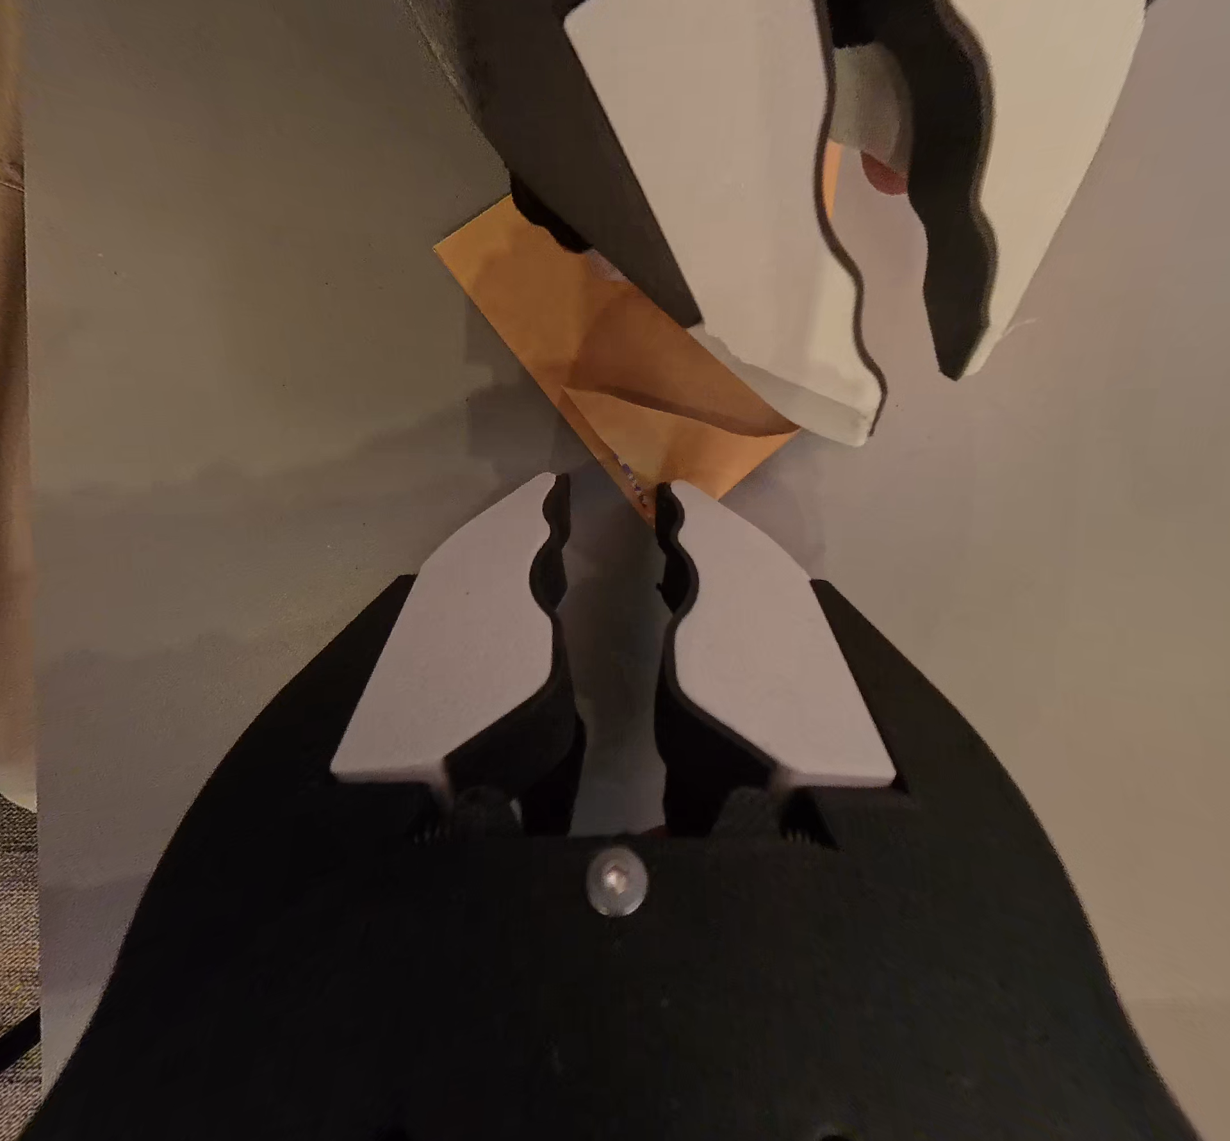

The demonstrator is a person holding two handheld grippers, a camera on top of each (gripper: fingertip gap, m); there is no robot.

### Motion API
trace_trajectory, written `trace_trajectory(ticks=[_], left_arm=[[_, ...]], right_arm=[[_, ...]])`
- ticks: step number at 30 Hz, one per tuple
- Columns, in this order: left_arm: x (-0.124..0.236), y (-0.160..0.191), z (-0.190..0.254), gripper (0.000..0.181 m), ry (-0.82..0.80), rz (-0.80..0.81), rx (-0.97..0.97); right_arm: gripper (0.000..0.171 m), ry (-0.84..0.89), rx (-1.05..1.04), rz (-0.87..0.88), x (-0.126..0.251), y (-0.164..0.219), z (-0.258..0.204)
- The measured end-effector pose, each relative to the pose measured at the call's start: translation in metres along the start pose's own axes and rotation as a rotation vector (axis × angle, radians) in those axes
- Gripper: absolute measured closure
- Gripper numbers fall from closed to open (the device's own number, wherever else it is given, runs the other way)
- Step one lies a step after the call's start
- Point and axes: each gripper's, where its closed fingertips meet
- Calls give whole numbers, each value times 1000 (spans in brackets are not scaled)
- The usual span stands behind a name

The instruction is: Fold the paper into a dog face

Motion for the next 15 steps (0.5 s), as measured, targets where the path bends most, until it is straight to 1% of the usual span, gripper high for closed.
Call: trace_trajectory(ticks=[1,5,9,11,15], left_arm=[[-2,3,3,160,14,-23,-14],[-8,13,11,159,24,-79,-80],[-6,16,13,157,26,-93,-84],[-5,16,13,157,8,-93,-127],[-5,18,15,156,6,-90,-132]], right_arm=[[147,-1,-1,2,0,0,0],[147,-2,-2,5,0,0,0],[147,-13,-10,9,0,0,0],[147,-17,-16,15,1,0,0],[142,-5,-32,17,4,2,3]])
Point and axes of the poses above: each gripper's, where its closed fingertips meet, x back along the fingers, y out of its underside, z = x × y across the jaws, and after that the axes turned 5 degrees about -y, right-handed
